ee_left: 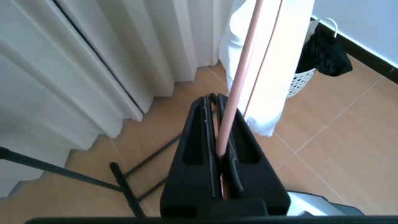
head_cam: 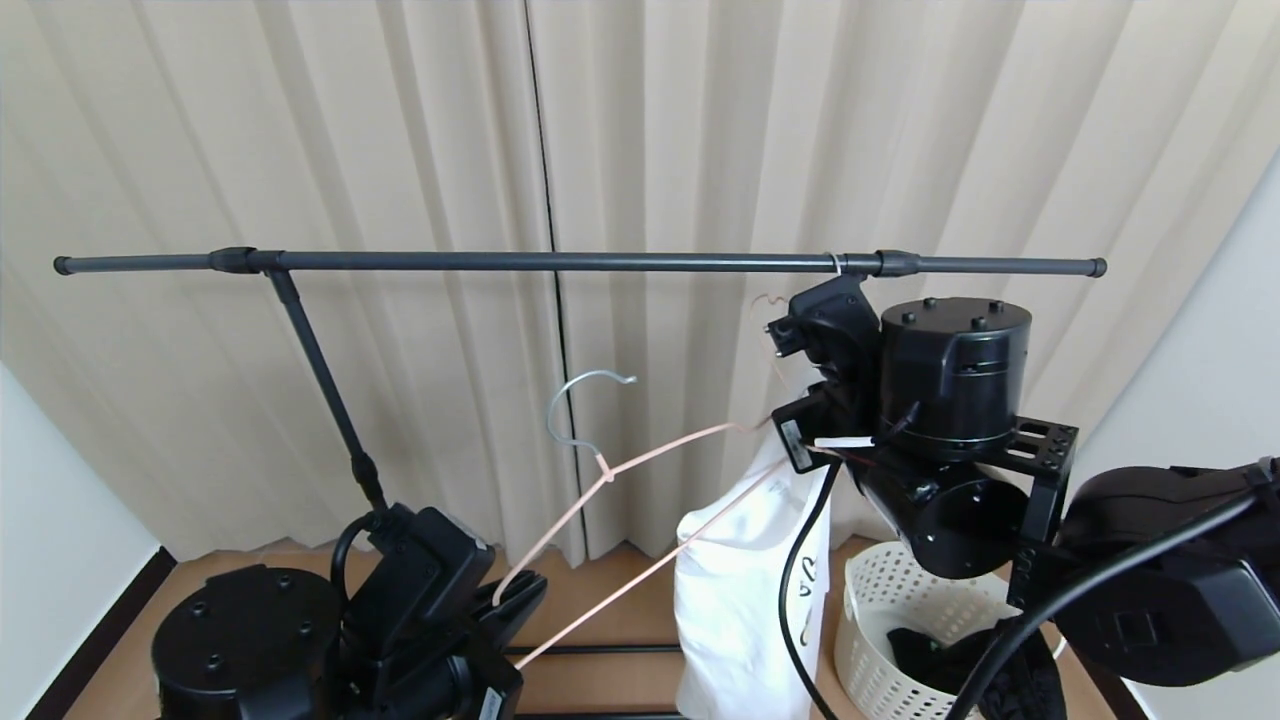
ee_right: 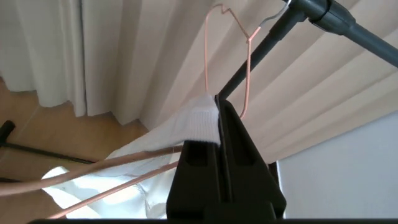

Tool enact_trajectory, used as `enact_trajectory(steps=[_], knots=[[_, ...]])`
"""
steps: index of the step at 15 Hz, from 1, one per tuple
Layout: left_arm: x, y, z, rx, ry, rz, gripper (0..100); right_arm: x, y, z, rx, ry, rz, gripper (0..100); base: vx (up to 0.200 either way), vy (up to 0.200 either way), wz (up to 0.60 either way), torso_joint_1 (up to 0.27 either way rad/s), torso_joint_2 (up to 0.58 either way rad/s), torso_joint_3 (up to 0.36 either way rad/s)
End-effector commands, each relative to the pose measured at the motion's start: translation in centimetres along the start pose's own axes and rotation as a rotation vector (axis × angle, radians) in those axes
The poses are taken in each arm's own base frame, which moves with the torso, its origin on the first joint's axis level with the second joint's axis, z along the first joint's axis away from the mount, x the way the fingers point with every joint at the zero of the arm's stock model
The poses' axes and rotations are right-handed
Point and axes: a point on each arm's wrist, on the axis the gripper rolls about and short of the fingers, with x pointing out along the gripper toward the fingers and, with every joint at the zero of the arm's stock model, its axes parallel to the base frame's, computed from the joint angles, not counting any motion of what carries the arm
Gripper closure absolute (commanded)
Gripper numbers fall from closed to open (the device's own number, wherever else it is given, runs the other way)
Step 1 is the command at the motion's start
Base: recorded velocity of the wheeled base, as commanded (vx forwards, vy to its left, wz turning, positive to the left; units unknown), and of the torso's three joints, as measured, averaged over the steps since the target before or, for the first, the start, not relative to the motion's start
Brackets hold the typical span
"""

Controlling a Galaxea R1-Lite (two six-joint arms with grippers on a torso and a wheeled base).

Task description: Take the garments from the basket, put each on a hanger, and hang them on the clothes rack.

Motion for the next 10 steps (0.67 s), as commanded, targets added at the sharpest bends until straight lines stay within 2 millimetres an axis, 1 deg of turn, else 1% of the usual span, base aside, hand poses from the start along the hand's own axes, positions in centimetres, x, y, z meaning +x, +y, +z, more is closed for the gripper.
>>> enact_trajectory(steps=[1, 4, 7, 10], knots=[[0.1, 0.0, 0.0, -0.005, 0.000, 0.002, 100, -1.5, 0.1, 0.4, 0.002, -0.022, 0.029, 100, 0.000, 0.000, 0.00, 0.000, 0.00, 0.000], [0.1, 0.0, 0.1, -0.007, -0.002, 0.005, 100, -3.0, 1.1, 0.5, -0.011, -0.040, 0.081, 100, 0.000, 0.000, 0.00, 0.000, 0.00, 0.000], [0.1, 0.0, 0.0, -0.005, 0.000, 0.005, 100, -3.9, 1.9, 0.4, -0.025, -0.047, 0.116, 100, 0.000, 0.000, 0.00, 0.000, 0.00, 0.000], [0.1, 0.0, 0.1, -0.005, -0.002, 0.005, 100, -5.3, 2.8, 0.4, -0.034, -0.065, 0.164, 100, 0.000, 0.000, 0.00, 0.000, 0.00, 0.000]])
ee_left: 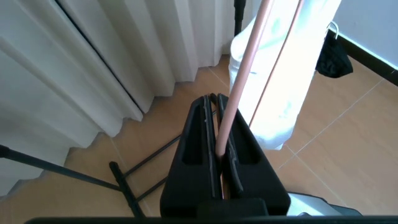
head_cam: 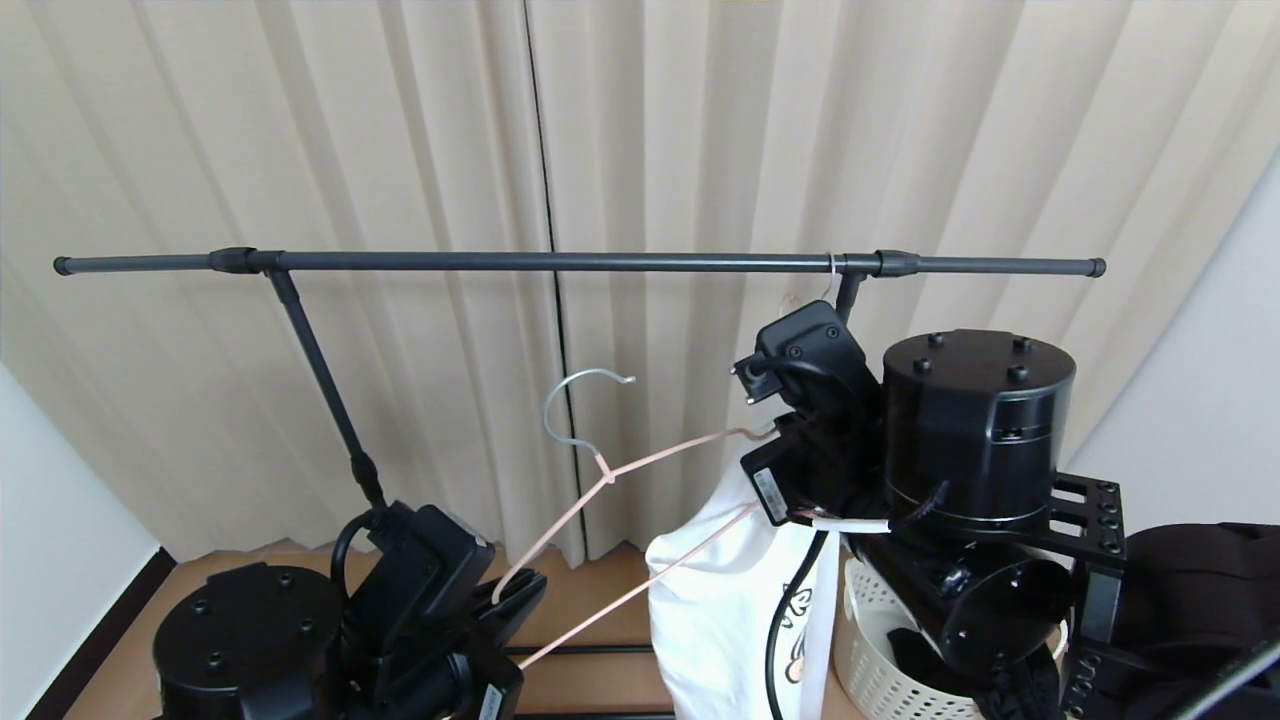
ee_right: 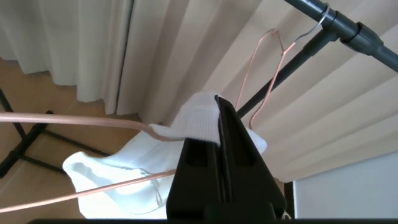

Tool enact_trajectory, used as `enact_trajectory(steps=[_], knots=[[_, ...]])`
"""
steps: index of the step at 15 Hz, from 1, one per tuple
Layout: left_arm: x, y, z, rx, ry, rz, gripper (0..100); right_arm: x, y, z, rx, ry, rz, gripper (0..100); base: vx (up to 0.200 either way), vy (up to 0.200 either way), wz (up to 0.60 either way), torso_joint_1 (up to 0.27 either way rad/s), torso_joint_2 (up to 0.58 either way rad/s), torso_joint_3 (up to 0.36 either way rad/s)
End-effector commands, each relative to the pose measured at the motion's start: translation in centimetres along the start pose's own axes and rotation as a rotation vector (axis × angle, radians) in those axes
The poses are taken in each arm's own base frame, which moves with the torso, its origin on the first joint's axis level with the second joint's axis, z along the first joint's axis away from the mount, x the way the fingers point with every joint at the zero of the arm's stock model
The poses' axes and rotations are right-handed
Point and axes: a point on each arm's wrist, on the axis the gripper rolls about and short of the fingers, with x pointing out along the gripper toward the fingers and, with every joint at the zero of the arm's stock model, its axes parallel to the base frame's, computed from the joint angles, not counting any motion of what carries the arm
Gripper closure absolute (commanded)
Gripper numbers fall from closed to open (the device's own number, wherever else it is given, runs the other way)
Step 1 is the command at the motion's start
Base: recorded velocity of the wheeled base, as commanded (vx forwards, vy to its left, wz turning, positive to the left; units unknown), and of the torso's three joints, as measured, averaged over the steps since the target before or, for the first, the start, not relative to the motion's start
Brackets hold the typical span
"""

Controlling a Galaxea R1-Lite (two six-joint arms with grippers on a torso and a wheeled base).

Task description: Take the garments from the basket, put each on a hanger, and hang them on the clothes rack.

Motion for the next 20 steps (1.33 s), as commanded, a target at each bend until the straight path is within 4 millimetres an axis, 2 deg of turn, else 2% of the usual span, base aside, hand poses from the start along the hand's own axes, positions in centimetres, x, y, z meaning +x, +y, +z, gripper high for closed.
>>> enact_trajectory(steps=[1, 9, 11, 20], knots=[[0.0, 0.0, 0.0, 0.000, 0.001, 0.000, 100, -1.2, 0.8, 0.3, -0.005, -0.020, 0.041, 100, 0.000, 0.000, 0.00, 0.000, 0.00, 0.000], [0.0, 0.0, -0.1, 0.001, 0.004, 0.000, 100, -3.0, 2.6, 0.9, 0.022, -0.061, 0.116, 100, 0.000, 0.000, 0.00, 0.000, 0.00, 0.000], [0.0, 0.0, -0.1, 0.001, 0.005, 0.000, 100, -3.1, 2.8, 1.2, 0.067, -0.063, 0.121, 100, 0.000, 0.000, 0.00, 0.000, 0.00, 0.000], [0.0, 0.0, -0.1, 0.000, 0.007, -0.001, 100, -5.9, 5.1, 2.5, 0.186, -0.113, 0.236, 100, 0.000, 0.000, 0.00, 0.000, 0.00, 0.000]])
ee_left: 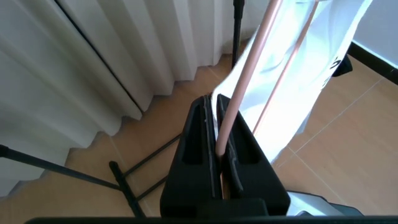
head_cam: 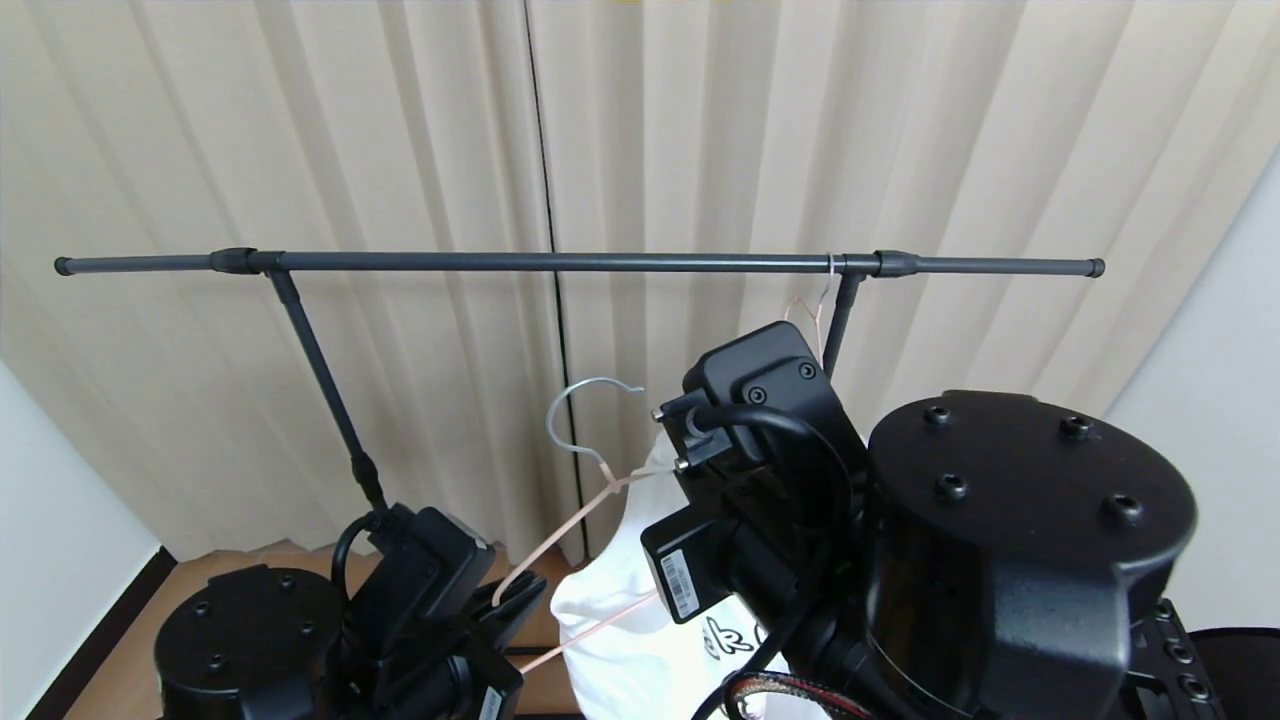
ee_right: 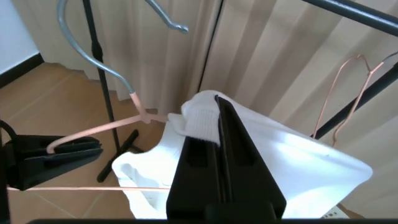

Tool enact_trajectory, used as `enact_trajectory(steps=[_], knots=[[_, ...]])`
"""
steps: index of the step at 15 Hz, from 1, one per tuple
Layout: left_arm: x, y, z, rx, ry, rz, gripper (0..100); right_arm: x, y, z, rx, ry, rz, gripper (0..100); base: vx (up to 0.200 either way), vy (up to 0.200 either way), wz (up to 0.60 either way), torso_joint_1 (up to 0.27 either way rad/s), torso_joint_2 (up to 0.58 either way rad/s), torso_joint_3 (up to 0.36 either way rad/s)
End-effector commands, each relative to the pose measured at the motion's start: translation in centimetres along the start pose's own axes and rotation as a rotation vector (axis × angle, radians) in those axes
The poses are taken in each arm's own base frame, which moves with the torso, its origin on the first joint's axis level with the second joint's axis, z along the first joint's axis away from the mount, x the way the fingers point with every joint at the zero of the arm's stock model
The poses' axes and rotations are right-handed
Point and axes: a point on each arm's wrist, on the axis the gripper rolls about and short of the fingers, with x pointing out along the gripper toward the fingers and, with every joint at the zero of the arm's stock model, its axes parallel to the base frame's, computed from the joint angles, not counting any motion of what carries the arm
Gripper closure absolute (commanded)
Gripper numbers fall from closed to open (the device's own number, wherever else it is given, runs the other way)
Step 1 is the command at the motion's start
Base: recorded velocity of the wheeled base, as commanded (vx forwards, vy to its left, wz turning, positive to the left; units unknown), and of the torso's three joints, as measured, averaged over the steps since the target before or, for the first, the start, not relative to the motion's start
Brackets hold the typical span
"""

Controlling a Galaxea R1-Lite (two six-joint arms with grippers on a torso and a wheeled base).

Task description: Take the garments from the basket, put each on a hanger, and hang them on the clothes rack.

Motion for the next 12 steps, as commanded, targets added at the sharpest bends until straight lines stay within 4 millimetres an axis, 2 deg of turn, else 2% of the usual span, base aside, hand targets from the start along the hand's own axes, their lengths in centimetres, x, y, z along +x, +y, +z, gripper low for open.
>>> enact_trajectory(steps=[1, 5, 6, 12], knots=[[0.0, 0.0, -0.1, 0.001, 0.005, 0.000, 100, -0.1, 0.2, 0.1, 0.003, -0.004, 0.008, 100, 0.000, 0.000, 0.00, 0.000, 0.00, 0.000], [0.1, -0.1, -0.1, 0.002, 0.006, -0.003, 100, 0.0, 0.3, 0.1, 0.012, -0.004, 0.009, 100, 0.000, 0.000, 0.00, 0.000, 0.00, 0.000], [0.0, -0.1, -0.1, 0.001, 0.001, -0.002, 100, 0.0, 0.3, 0.0, 0.012, -0.003, 0.008, 0, 0.000, 0.000, 0.00, 0.000, 0.00, 0.000], [-0.3, -0.1, 0.1, -0.001, -0.056, -0.003, 100, 0.9, -1.0, 0.4, 0.027, -0.006, -0.044, 0, 0.000, 0.000, 0.00, 0.000, 0.00, 0.000]])
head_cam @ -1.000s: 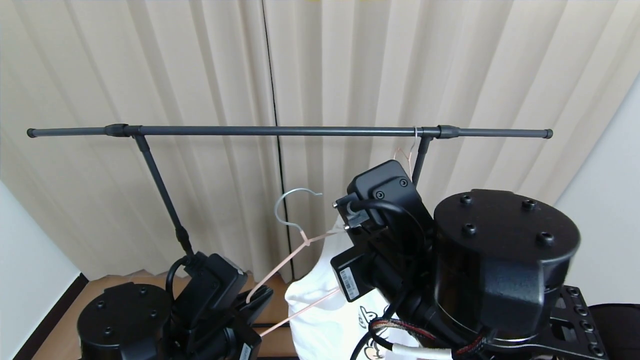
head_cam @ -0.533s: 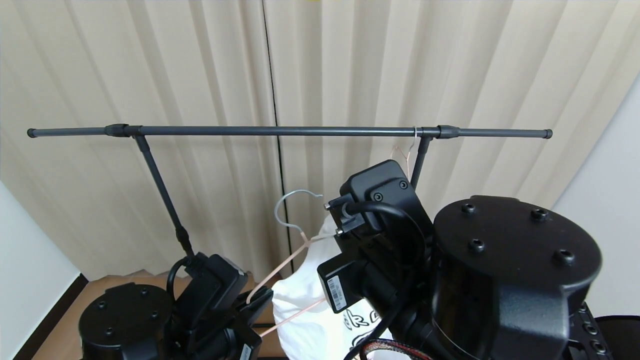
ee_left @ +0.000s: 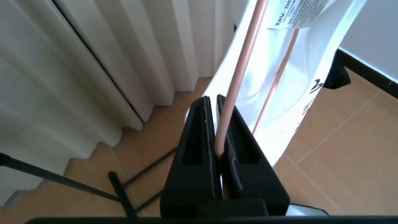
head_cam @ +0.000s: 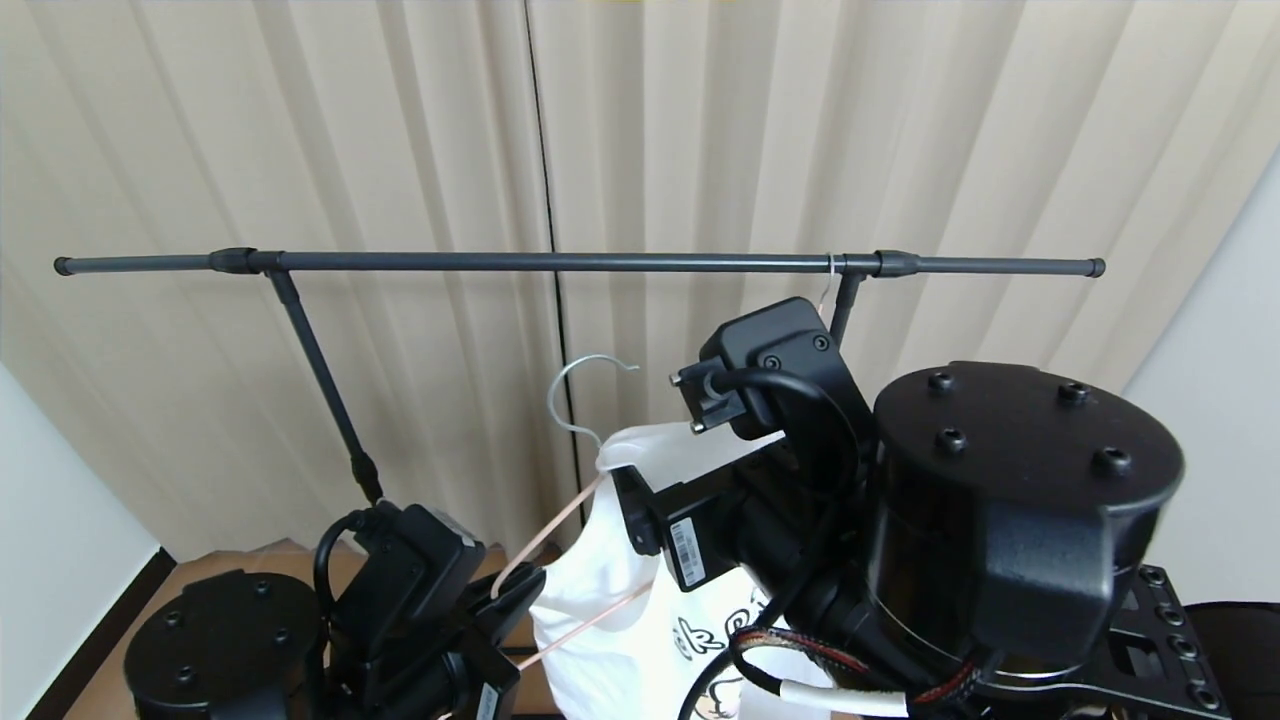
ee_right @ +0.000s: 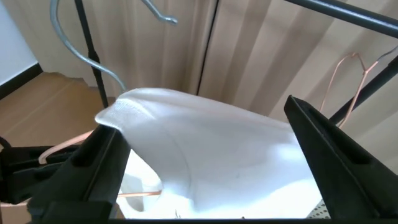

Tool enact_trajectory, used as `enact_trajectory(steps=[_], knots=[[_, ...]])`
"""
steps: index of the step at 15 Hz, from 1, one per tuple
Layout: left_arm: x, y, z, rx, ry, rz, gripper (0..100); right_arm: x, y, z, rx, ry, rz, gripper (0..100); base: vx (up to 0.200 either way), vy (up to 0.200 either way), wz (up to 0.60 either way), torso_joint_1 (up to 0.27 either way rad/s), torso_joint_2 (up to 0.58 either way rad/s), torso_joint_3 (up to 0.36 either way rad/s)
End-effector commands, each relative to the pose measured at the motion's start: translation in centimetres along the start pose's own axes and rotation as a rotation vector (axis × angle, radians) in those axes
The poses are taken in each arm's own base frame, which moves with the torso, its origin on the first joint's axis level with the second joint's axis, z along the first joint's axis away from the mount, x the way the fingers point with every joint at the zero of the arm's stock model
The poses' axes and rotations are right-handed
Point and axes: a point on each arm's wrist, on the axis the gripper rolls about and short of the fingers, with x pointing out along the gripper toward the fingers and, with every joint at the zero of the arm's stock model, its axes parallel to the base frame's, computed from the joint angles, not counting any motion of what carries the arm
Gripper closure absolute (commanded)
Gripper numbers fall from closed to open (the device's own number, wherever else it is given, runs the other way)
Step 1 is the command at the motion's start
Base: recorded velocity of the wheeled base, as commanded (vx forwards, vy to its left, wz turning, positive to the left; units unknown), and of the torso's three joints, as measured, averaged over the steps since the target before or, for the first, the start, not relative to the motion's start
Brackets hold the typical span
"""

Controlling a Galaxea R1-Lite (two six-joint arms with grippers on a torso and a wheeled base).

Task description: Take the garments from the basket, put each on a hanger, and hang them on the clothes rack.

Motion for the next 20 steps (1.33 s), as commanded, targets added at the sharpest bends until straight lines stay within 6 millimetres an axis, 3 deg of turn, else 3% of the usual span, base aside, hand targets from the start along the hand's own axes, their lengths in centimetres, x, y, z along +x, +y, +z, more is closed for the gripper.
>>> enact_trajectory(steps=[1, 10, 20], knots=[[-0.1, 0.0, -0.1, 0.001, 0.004, -0.002, 100, 0.6, -0.7, 0.0, 0.003, 0.002, -0.027, 0, 0.000, 0.000, 0.00, 0.000, 0.00, 0.000], [-0.3, -0.1, 0.0, -0.001, -0.017, -0.009, 100, 1.5, -1.6, 0.3, 0.016, -0.002, -0.068, 0, 0.000, 0.000, 0.00, 0.000, 0.00, 0.000], [-0.1, 0.2, 0.6, -0.025, -0.068, 0.011, 100, 1.6, -1.2, -0.1, 0.006, 0.010, -0.065, 0, 0.000, 0.000, 0.00, 0.000, 0.00, 0.000]])
